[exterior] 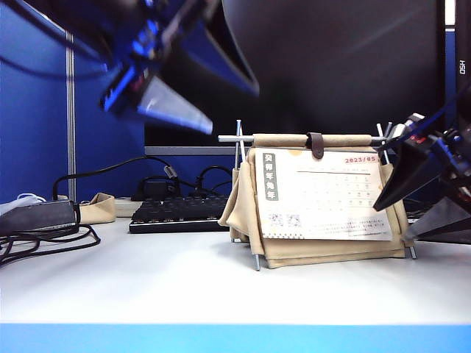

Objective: Turn one page of the calendar.

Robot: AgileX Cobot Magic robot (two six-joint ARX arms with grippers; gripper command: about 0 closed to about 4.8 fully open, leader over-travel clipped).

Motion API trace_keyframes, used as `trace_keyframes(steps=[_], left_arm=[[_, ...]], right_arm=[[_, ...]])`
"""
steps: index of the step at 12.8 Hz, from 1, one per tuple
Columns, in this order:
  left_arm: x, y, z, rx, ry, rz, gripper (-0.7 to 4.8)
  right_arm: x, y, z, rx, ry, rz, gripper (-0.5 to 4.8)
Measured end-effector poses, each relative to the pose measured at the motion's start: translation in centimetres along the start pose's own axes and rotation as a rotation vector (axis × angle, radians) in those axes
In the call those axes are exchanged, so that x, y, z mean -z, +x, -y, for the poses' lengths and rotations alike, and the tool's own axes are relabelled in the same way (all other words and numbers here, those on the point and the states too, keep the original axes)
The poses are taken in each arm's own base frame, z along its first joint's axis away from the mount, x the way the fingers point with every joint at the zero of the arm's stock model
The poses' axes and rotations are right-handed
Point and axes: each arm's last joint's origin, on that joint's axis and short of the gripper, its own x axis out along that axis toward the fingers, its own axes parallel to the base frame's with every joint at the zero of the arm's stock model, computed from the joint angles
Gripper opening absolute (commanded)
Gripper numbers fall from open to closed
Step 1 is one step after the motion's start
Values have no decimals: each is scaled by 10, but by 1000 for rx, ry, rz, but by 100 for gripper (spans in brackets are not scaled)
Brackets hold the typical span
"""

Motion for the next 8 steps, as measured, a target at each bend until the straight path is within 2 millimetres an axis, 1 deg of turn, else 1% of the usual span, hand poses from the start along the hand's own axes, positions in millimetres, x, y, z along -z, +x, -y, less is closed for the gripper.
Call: trace_keyframes(steps=[2,5,6,8], left_arm=[[-3,-5,2,4,14,20,382],[-2,-5,2,7,14,13,382],[-1,-5,2,5,13,7,382],[-1,-5,2,4,11,1,382]], right_arm=[[-3,2,2,7,-17,19,318],[-2,9,9,-11,-10,14,314],[-1,15,11,-39,-2,3,304],[-1,24,12,-78,-13,-4,301]])
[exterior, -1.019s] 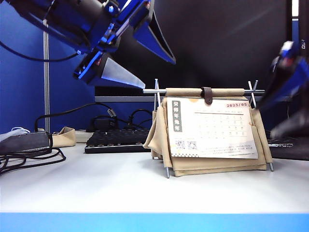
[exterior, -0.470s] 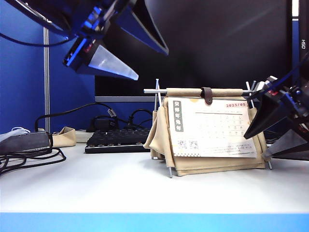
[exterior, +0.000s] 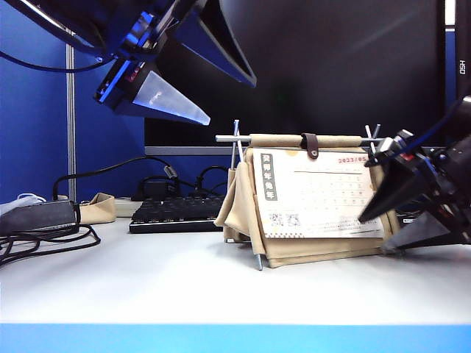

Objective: Turn one page of the calendar.

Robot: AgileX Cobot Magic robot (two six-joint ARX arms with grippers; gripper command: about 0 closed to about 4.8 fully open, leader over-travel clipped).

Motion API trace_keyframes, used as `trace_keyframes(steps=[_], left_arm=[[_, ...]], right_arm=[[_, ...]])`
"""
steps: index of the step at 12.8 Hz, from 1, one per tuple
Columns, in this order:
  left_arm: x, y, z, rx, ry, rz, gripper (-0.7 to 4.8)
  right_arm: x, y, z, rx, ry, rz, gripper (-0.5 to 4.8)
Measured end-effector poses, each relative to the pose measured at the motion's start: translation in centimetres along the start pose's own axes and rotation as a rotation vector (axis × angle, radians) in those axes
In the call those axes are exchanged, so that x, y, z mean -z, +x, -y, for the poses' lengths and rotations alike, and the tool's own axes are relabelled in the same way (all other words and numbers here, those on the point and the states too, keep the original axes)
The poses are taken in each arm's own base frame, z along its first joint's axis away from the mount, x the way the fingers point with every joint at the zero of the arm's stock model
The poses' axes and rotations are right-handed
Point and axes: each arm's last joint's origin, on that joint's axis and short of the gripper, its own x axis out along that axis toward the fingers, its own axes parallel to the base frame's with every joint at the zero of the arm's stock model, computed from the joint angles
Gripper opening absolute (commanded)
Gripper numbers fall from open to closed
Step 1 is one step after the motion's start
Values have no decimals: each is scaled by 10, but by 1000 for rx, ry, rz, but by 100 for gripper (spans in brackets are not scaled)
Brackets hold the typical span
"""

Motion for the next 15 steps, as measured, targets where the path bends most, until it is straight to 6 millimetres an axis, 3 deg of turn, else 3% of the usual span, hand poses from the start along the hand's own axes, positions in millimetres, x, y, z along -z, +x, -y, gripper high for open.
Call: trace_keyframes(steps=[15], left_arm=[[-1,-12,3,-8,35,-2,382]], right_arm=[[-14,-3,1,79,-17,73,301]])
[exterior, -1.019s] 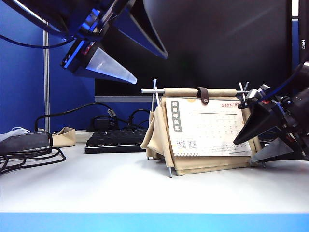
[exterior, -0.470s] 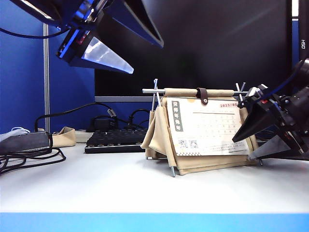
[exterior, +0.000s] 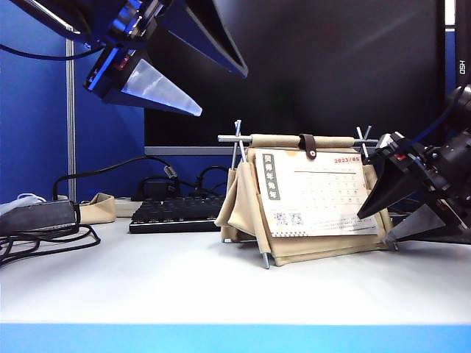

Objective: Turn one page of the calendar.

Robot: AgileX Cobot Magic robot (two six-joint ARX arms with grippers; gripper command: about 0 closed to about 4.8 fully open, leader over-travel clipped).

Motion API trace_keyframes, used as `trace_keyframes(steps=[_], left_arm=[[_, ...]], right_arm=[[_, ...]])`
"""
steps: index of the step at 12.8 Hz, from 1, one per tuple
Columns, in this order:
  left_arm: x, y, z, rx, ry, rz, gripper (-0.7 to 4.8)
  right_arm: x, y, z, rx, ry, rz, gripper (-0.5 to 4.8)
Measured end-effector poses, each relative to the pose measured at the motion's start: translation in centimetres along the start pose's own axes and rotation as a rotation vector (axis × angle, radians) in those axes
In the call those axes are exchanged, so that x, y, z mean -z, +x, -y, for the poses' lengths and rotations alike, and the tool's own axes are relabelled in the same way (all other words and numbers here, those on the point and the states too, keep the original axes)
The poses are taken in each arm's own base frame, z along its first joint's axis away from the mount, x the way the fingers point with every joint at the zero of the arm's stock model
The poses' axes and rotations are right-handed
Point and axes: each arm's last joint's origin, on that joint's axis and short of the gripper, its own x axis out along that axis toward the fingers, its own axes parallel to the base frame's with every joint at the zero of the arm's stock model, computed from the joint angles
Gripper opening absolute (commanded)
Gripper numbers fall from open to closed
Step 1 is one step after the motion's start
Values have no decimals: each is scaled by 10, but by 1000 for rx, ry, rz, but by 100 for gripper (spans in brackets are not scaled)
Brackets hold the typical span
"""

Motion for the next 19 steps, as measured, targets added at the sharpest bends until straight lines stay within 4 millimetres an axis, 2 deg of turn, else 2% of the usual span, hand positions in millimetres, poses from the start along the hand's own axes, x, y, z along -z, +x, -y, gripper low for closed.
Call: trace_keyframes(steps=[1,3,6,9,10,13,16,19], left_arm=[[0,0,0,0,6,0,382],[0,0,0,0,6,0,382],[0,0,0,0,6,0,382],[0,0,0,0,6,0,382],[0,0,0,0,6,0,382],[1,0,0,-2,3,-11,382],[1,0,0,-2,3,-10,382],[1,0,0,-2,3,-12,382]], right_arm=[[0,0,0,-3,0,0,301],[-3,0,-1,-55,-7,24,212],[-5,0,-3,-96,-12,41,166],[-5,0,-3,-100,2,41,172],[-4,0,-3,-100,10,36,235],[-3,0,-1,-39,28,22,234],[5,13,12,-64,97,-19,233],[2,14,11,-98,90,0,211]])
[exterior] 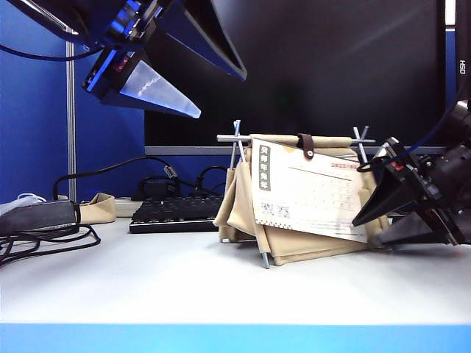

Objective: Turn one page of the calendar.

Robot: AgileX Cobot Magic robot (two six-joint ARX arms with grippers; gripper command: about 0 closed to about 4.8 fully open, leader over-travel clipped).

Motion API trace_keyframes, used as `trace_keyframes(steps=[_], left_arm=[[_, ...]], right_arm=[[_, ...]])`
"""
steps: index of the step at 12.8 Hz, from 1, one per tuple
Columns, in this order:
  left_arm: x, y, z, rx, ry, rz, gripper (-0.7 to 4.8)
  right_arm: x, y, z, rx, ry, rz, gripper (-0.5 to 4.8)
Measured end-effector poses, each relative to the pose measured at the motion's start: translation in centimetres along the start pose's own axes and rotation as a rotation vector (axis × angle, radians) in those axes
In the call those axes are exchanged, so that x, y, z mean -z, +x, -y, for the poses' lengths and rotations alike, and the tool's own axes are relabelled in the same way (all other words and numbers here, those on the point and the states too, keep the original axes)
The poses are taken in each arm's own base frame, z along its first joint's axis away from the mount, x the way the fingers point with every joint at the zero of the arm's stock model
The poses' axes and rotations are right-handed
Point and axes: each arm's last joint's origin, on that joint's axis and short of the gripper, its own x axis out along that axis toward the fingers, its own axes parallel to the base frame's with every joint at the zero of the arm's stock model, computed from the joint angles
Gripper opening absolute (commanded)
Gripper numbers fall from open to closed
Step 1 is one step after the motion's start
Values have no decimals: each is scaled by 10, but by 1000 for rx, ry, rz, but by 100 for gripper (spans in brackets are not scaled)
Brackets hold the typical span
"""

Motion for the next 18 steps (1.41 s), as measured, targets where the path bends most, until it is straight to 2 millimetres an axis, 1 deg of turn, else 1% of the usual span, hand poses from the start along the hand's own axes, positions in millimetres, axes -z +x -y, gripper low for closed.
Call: trace_keyframes(steps=[9,12,13,14,16,17,18], left_arm=[[0,0,0,0,-1,-2,382],[0,0,0,1,-2,-5,382],[1,0,0,2,-2,-6,382],[1,0,0,3,-2,-8,382],[1,0,0,4,-2,-9,382],[1,0,0,5,-3,-10,382],[1,0,0,5,-3,-11,382]], right_arm=[[-1,4,4,-33,50,8,213],[-2,11,6,-44,32,10,215],[-3,13,4,-48,24,9,205],[-3,17,1,-53,7,5,152],[-3,19,0,-60,-2,3,119],[-3,19,0,-61,-2,4,81],[-3,19,0,-60,-1,4,20]])
